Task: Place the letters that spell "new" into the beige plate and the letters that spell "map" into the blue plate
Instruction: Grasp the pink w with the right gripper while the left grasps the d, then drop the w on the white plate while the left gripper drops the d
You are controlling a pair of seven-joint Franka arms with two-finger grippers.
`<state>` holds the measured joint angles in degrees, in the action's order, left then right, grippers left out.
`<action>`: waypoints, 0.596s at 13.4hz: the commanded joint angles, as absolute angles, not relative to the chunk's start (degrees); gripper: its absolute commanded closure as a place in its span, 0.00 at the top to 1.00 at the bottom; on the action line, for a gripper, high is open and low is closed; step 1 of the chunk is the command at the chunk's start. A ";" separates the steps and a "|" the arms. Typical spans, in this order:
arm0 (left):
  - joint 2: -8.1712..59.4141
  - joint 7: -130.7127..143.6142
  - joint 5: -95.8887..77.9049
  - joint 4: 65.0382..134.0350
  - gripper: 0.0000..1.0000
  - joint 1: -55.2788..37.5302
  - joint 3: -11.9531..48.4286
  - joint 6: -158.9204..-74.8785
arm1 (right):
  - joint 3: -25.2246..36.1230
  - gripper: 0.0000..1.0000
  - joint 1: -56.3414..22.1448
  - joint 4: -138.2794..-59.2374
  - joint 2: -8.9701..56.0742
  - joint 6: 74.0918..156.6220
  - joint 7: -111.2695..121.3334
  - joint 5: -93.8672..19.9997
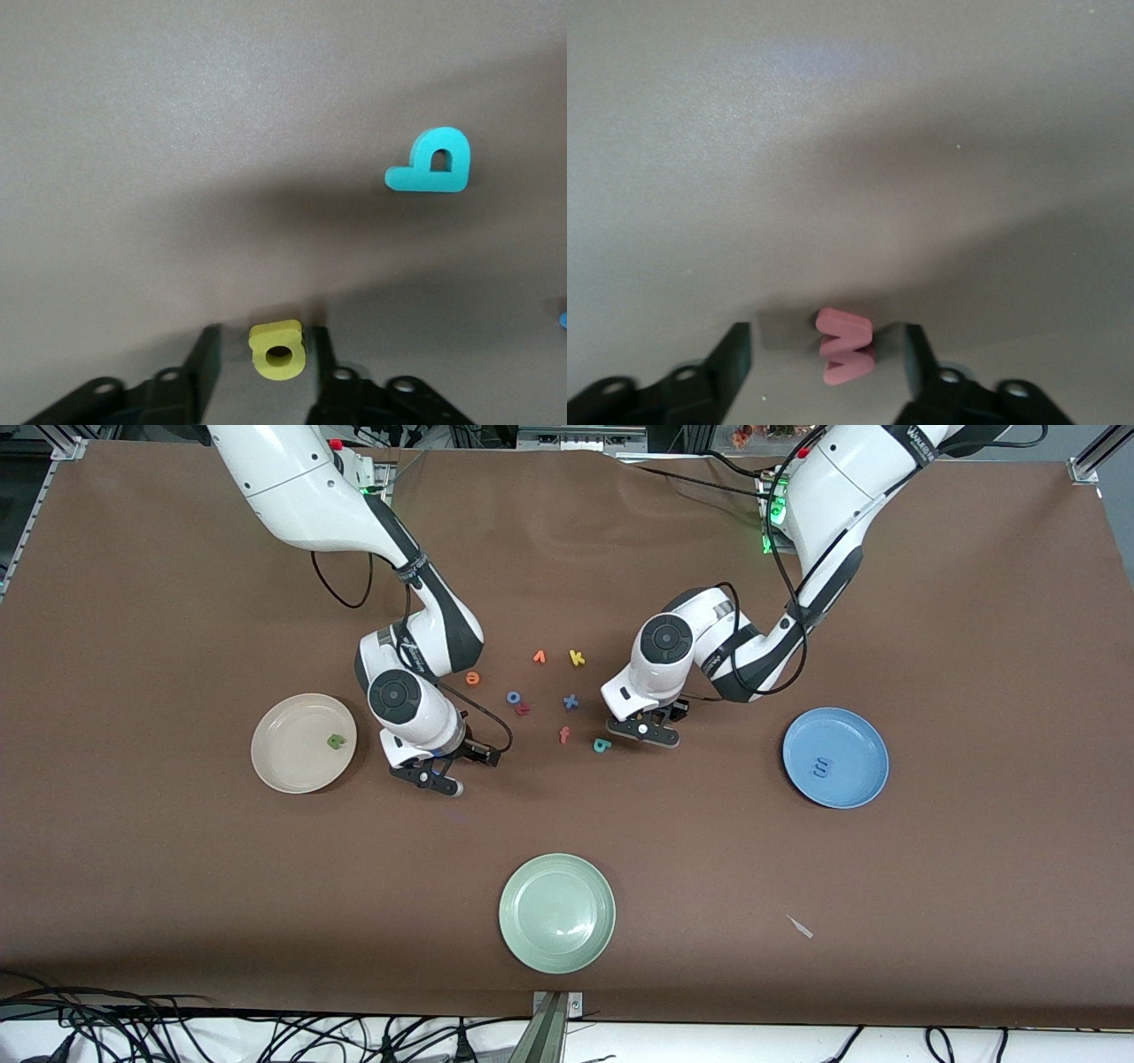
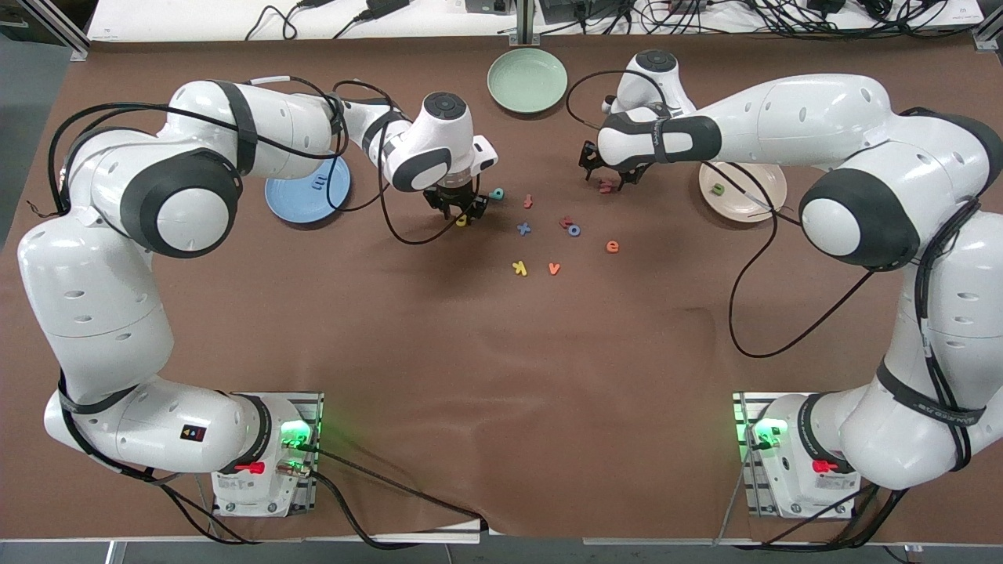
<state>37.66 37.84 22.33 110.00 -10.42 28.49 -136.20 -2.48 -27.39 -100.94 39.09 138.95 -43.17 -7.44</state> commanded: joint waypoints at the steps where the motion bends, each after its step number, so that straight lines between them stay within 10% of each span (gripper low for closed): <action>1: 37.88 39.29 24.35 110.04 0.14 -9.59 28.65 -136.85 | -2.37 0.59 -27.69 -100.02 39.99 138.87 -43.07 -8.53; 8: 29.54 29.48 23.38 106.00 0.01 -3.80 29.00 -121.05 | -2.46 0.00 -27.69 -99.58 39.82 137.99 -42.63 -8.53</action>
